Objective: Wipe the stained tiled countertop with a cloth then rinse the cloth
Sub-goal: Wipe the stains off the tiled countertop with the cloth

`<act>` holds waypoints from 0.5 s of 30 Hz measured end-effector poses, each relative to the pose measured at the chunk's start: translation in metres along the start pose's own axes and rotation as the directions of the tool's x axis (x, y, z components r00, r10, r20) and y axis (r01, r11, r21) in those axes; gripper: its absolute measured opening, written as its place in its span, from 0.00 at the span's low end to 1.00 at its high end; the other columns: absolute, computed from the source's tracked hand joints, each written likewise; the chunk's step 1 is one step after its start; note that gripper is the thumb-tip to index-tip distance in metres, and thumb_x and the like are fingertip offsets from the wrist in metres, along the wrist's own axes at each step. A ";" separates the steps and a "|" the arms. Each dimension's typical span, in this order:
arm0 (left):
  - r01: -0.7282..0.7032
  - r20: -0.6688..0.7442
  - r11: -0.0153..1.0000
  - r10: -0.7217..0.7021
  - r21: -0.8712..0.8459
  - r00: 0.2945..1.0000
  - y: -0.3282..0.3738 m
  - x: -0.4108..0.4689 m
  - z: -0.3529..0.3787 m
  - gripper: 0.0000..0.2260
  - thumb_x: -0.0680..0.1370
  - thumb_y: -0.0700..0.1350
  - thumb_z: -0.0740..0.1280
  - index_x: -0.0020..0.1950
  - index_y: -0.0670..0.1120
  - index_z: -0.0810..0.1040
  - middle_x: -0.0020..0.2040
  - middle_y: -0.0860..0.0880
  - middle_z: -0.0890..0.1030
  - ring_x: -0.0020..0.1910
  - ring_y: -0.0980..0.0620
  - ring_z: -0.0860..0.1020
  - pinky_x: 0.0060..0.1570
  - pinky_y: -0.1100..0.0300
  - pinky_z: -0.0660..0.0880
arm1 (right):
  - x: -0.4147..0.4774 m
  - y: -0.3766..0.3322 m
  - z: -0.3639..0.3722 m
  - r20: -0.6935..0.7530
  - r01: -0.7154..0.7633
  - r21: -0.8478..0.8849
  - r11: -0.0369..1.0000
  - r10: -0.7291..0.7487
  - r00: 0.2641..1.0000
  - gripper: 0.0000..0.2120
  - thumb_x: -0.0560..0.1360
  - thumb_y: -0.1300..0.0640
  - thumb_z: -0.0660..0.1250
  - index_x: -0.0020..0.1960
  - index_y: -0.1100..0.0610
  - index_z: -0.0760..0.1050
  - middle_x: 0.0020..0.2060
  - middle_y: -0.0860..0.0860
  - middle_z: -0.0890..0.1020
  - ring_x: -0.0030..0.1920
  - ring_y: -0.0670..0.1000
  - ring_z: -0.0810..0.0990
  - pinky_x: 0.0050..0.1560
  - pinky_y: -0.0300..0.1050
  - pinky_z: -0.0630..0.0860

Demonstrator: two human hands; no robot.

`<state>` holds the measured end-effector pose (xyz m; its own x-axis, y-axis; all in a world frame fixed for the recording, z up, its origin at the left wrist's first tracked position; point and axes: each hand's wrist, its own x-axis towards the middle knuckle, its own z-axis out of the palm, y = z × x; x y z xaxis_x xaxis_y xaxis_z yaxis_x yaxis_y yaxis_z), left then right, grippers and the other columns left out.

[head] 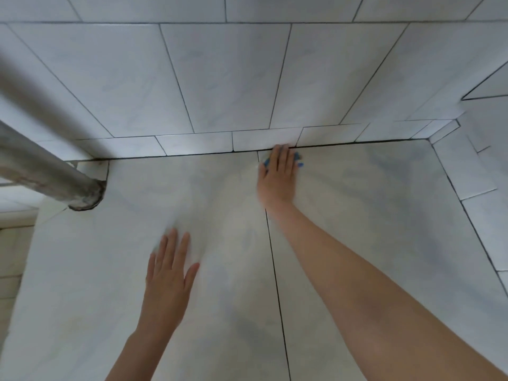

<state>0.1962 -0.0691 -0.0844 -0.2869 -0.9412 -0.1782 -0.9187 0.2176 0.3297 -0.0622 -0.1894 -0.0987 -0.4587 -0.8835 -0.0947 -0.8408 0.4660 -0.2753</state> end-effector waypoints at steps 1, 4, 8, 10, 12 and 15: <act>0.004 -0.001 1.000 -0.004 0.000 1.000 -0.001 0.000 0.000 0.33 0.76 0.65 0.37 0.76 0.50 0.53 0.77 0.50 0.52 0.75 0.53 0.48 0.71 0.58 0.43 | -0.004 -0.012 0.005 0.010 0.042 -0.005 0.999 -0.042 0.999 0.27 0.83 0.51 0.45 0.76 0.61 0.41 0.76 0.58 0.44 0.76 0.58 0.41 0.75 0.51 0.37; 0.018 -0.004 1.000 -0.018 0.002 1.000 -0.002 -0.002 0.002 0.32 0.77 0.65 0.38 0.76 0.50 0.53 0.76 0.49 0.52 0.75 0.53 0.48 0.70 0.58 0.42 | -0.020 -0.038 0.013 0.095 0.273 -0.002 0.962 -0.272 0.958 0.27 0.82 0.51 0.47 0.77 0.59 0.44 0.77 0.56 0.45 0.76 0.56 0.42 0.74 0.50 0.37; 0.046 -0.001 0.999 -0.046 -0.014 0.999 0.003 0.000 0.003 0.31 0.75 0.63 0.42 0.76 0.50 0.52 0.76 0.50 0.50 0.75 0.53 0.45 0.71 0.58 0.41 | -0.022 -0.019 0.007 0.186 0.459 0.001 0.889 -0.451 0.873 0.29 0.79 0.46 0.39 0.76 0.59 0.49 0.77 0.56 0.51 0.77 0.56 0.46 0.76 0.51 0.43; 0.047 -0.008 0.999 -0.047 -0.014 0.999 0.004 0.000 0.003 0.31 0.75 0.62 0.43 0.76 0.50 0.52 0.76 0.50 0.49 0.75 0.53 0.45 0.70 0.60 0.38 | -0.013 0.013 0.002 0.198 0.524 -0.097 0.846 -0.500 0.843 0.31 0.77 0.51 0.37 0.73 0.64 0.60 0.74 0.60 0.60 0.75 0.62 0.54 0.73 0.58 0.53; 0.044 -0.001 0.999 -0.044 -0.002 0.999 0.004 -0.001 0.004 0.31 0.76 0.62 0.43 0.76 0.50 0.51 0.77 0.50 0.49 0.75 0.53 0.44 0.70 0.61 0.36 | -0.005 0.048 -0.013 0.128 0.470 -0.202 0.859 -0.452 0.883 0.28 0.77 0.56 0.40 0.64 0.65 0.73 0.70 0.62 0.68 0.71 0.67 0.62 0.70 0.61 0.60; 0.046 -0.001 0.999 -0.046 -0.006 0.999 0.004 -0.002 0.004 0.31 0.76 0.63 0.42 0.76 0.50 0.50 0.77 0.51 0.48 0.75 0.54 0.43 0.70 0.63 0.34 | 0.007 0.098 -0.044 -0.036 0.140 -0.117 0.983 -0.145 0.989 0.21 0.78 0.55 0.50 0.64 0.62 0.73 0.64 0.62 0.71 0.63 0.63 0.70 0.63 0.50 0.68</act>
<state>0.1927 -0.0650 -0.0861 -0.2438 -0.9505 -0.1926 -0.9292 0.1721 0.3270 -0.1608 -0.1472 -0.0839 -0.3423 -0.9394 -0.0196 -0.9245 0.3404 -0.1716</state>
